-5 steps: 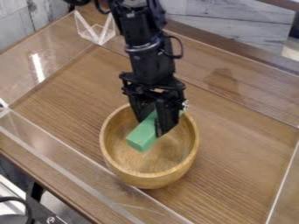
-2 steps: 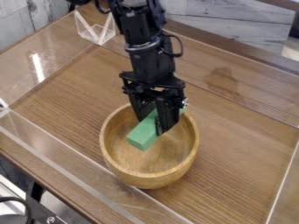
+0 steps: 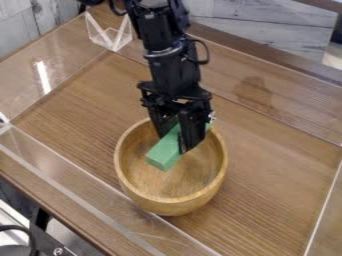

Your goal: Put the green block in the brown bowl

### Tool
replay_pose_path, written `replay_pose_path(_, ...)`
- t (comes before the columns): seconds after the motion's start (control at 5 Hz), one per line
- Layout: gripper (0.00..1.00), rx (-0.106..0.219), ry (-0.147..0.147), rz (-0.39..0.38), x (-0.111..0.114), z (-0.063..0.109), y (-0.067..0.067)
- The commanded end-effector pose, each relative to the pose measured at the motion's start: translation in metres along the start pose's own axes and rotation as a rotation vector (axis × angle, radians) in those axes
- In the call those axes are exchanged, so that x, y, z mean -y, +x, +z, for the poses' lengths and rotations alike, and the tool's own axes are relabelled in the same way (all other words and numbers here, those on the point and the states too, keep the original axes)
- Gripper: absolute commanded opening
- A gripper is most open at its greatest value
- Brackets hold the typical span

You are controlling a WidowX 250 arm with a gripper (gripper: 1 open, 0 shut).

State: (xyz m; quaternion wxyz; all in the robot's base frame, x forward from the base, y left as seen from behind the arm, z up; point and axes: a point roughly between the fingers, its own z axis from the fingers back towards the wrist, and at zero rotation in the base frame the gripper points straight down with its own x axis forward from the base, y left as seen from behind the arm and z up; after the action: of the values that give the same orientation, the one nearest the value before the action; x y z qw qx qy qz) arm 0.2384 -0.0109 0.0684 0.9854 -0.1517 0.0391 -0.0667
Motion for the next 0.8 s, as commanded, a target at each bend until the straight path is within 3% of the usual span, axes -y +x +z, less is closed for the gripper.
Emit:
replay_pose_path(0.0,0.00,0.050,0.009,-0.004,-0.0022,0.0109,0.0099)
replay_pose_path(0.6,0.00,0.049,0.005,-0.006,-0.0046,0.0098,0.0119)
